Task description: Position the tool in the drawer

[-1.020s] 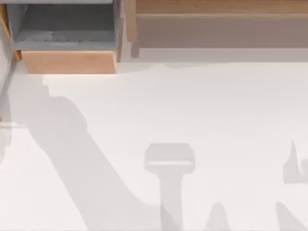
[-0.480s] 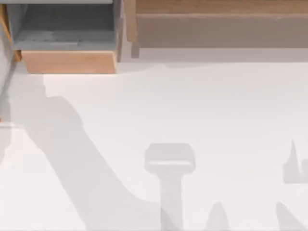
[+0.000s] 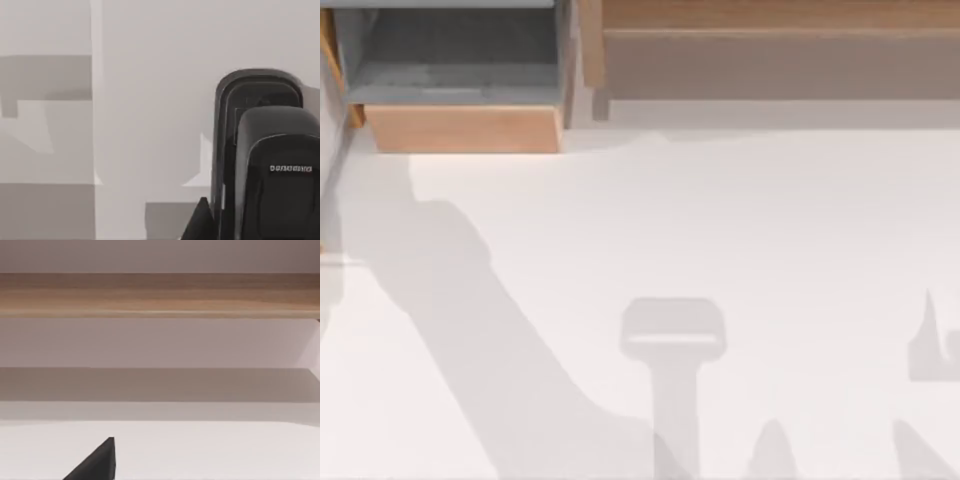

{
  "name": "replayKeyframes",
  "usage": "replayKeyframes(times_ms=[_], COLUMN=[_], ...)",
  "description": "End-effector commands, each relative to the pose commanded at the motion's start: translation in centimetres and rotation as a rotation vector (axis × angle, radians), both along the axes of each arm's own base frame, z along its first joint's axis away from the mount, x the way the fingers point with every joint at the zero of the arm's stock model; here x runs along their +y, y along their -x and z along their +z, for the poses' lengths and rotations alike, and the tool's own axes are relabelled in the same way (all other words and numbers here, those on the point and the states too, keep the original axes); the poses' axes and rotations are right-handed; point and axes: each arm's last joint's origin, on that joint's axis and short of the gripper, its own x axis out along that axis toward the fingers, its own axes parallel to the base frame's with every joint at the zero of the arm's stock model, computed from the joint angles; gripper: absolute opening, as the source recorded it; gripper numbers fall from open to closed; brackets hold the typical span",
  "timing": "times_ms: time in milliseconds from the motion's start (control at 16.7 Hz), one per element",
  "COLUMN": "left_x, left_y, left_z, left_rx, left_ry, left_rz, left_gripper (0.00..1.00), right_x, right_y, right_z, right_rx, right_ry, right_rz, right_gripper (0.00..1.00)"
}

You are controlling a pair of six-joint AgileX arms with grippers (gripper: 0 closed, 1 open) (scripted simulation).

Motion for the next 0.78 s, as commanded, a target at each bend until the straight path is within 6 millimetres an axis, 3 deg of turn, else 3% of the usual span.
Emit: replayKeyframes(times_ms=[240, 780], left_x=[0.00, -0.07], left_y=[0.00, -0.03], left_z=[0.00, 0.03], left_rx=[0.000, -0.001], left_ry=[0.000, 0.000], left_rz=[0.000, -0.002], left_gripper=[0.98, 1.00], right_x=[0.00, 0.00], right_y=[0.00, 0.00], right_z=[0.00, 0.00], right_rx=[0.000, 0.000], right_ry=[0.000, 0.000], right_rz=[0.000, 0.000], right_gripper=[1.00, 1.00])
